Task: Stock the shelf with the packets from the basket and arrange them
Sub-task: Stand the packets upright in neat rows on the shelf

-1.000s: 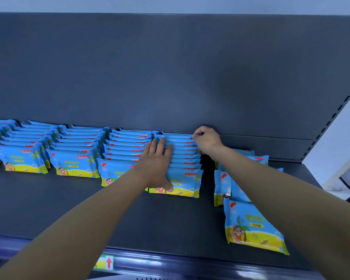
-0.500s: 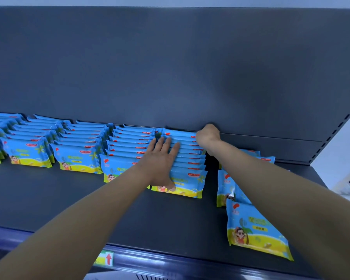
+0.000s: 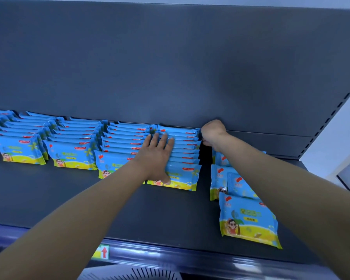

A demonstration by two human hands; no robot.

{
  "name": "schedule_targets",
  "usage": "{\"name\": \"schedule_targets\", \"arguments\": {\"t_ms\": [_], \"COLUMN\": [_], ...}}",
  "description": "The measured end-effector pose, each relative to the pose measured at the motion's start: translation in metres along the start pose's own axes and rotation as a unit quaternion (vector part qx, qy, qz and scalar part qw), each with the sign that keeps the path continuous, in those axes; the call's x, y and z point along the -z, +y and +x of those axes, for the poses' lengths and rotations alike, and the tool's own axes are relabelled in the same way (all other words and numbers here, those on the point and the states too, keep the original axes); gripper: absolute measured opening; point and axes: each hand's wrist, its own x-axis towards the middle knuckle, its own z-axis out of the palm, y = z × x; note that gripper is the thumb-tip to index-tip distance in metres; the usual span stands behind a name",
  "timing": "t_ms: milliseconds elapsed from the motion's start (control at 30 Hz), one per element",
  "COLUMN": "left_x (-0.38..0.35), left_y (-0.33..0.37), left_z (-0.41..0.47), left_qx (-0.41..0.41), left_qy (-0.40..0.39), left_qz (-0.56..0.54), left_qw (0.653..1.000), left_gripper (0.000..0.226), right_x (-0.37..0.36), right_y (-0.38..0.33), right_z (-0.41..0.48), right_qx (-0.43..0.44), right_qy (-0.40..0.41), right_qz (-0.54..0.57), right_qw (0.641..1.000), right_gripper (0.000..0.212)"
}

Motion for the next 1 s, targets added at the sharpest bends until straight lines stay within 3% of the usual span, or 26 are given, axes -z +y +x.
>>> {"name": "schedule_targets", "arguments": {"t_ms": [133, 233, 633, 733, 800, 900, 1000], "left_x": [0.002, 0.001, 0.000, 0.002, 0.000, -0.001, 0.004], "left_y": [0.001, 0.001, 0.000, 0.000, 0.000, 0.002, 0.005], "left_z": [-0.003, -0.005, -0.003, -0.005, -0.007, -0.010, -0.013], "left_qx": [0.012, 0.019, 0.015, 0.010, -0.015, -0.046, -0.040], "left_qy": [-0.009, -0.004, -0.012, -0.008, 0.014, 0.029, 0.019], "left_qz": [0.001, -0.002, -0.018, -0.042, -0.061, -0.059, -0.057], "left_qw": [1.000, 1.000, 1.000, 0.999, 0.998, 0.997, 0.997], "left_gripper": [0.123, 0.123, 0.119, 0.120, 0.116, 0.107, 0.112], "right_x": [0.009, 0.012, 0.010, 0.020, 0.027, 0.038, 0.051], "right_y": [0.003, 0.009, 0.009, 0.011, 0.012, 0.013, 0.016], "right_z": [-0.013, -0.024, -0.032, -0.039, -0.046, -0.061, -0.071], "right_qx": [-0.024, 0.005, 0.037, 0.043, 0.068, 0.134, 0.177], "right_qy": [-0.055, -0.098, -0.080, -0.082, -0.094, -0.088, -0.073], "right_qz": [0.007, -0.030, -0.084, -0.051, -0.047, -0.086, -0.134], "right_qw": [0.998, 0.995, 0.993, 0.994, 0.992, 0.983, 0.972], "right_gripper": [0.012, 0.014, 0.030, 0.026, 0.013, 0.012, 0.017]}}
